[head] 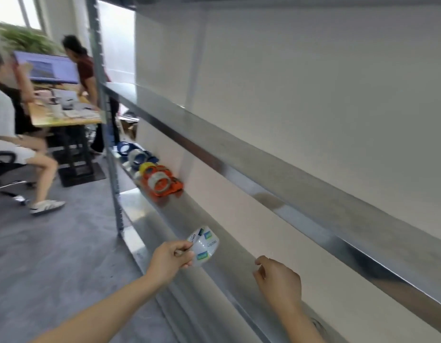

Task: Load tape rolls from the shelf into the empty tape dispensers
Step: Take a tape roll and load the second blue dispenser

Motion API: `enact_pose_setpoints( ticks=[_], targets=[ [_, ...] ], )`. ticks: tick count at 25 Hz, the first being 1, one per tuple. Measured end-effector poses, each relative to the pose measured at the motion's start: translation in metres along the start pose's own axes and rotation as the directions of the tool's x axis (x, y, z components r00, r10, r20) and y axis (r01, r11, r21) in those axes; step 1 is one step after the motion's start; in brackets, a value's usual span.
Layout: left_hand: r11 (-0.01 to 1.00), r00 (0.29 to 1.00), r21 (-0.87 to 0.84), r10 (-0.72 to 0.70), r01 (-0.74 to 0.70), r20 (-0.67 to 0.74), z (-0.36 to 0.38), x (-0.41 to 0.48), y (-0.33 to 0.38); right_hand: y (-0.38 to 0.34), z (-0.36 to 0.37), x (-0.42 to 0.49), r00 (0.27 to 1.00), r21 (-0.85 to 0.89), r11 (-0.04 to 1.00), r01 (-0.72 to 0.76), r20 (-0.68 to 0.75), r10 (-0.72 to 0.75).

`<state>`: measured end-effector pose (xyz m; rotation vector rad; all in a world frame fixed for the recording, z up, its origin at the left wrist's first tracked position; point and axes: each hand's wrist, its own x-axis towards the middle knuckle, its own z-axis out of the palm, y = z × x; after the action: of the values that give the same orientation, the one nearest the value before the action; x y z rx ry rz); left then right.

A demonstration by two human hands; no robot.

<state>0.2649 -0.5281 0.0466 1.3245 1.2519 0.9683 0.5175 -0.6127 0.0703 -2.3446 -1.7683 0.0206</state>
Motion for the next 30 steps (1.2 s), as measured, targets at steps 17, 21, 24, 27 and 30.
enact_pose_setpoints(
  ticks=[17, 21, 24, 27, 30],
  targets=[
    [0.996, 0.962, -0.078, -0.071, 0.052, -0.262, -0.278, 0.204, -0.002, -0.304, 0.078, 0.243, 0.948, 0.235, 0.947, 0.219, 0.181, -0.264],
    [0.996, 0.956, -0.083, -0.061, 0.039, -0.287, -0.309, 0.244, 0.009, -0.360, 0.090, 0.280, 0.943, 0.255, 0.933, 0.252, 0.154, -0.297],
    [0.995, 0.955, -0.088, -0.062, 0.038, -0.290, -0.322, 0.270, 0.010, -0.396, 0.103, 0.302, 0.933, 0.314, 0.912, 0.263, 0.157, -0.323],
    [0.995, 0.957, -0.085, -0.069, 0.047, -0.280, -0.331, 0.296, 0.008, -0.429, 0.117, 0.329, 0.917, 0.411, 0.873, 0.261, 0.178, -0.358],
    [0.992, 0.957, -0.107, -0.093, 0.066, -0.273, -0.344, 0.326, 0.007, -0.458, 0.132, 0.360, 0.899, 0.534, 0.809, 0.246, 0.186, -0.396]
  ],
)
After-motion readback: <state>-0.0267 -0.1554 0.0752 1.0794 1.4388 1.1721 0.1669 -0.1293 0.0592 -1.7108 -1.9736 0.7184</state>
